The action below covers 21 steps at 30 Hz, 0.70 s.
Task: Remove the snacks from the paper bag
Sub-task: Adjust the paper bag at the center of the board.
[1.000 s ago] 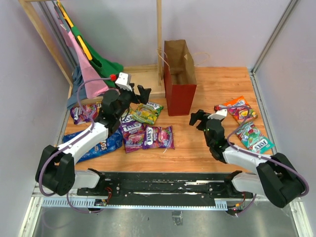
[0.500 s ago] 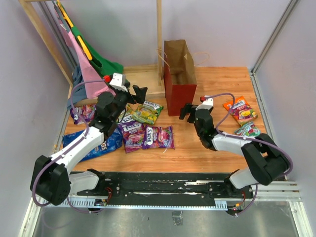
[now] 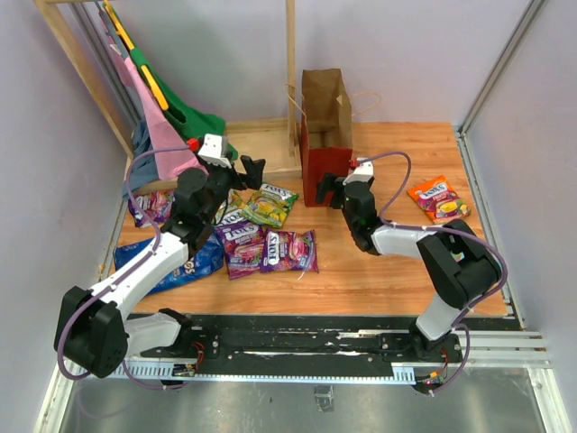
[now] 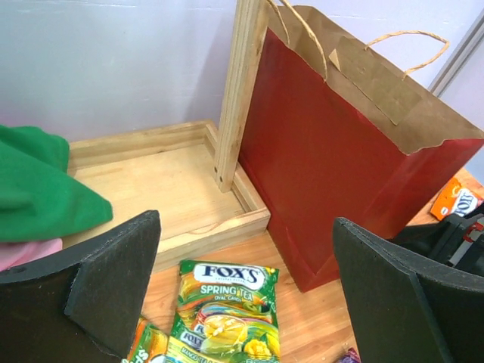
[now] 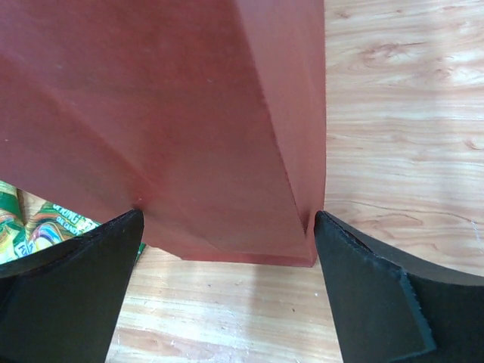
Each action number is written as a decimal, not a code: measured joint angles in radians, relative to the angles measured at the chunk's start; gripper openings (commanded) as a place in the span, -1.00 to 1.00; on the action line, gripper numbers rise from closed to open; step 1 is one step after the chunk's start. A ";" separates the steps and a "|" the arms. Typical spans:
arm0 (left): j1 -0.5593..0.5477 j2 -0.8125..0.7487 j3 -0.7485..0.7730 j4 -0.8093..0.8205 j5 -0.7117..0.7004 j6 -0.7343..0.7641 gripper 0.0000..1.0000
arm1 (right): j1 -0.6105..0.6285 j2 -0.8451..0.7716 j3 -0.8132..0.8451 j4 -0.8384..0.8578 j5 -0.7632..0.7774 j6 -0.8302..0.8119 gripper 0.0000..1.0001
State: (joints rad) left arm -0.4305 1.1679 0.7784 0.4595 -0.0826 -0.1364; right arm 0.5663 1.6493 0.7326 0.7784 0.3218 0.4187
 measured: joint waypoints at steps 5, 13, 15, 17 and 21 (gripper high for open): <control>0.002 0.008 0.000 0.001 -0.004 0.003 0.99 | -0.006 0.038 0.044 0.002 -0.026 -0.005 0.92; 0.004 0.030 0.001 0.001 -0.002 0.012 0.99 | -0.006 -0.051 0.002 -0.014 -0.095 -0.008 0.97; 0.006 0.031 0.001 0.002 0.006 0.014 0.99 | -0.006 -0.139 -0.045 -0.026 -0.129 -0.008 0.97; 0.008 0.031 0.001 0.001 0.010 0.017 0.99 | -0.006 -0.255 -0.103 -0.038 -0.168 -0.008 0.97; 0.014 0.031 0.001 0.001 0.025 0.016 0.99 | -0.006 -0.393 -0.153 -0.086 -0.225 -0.020 0.97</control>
State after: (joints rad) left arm -0.4164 1.1988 0.7792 0.4606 -0.0578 -0.1200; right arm 0.5598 1.2564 0.5800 0.6922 0.0963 0.3985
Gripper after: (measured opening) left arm 0.994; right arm 0.984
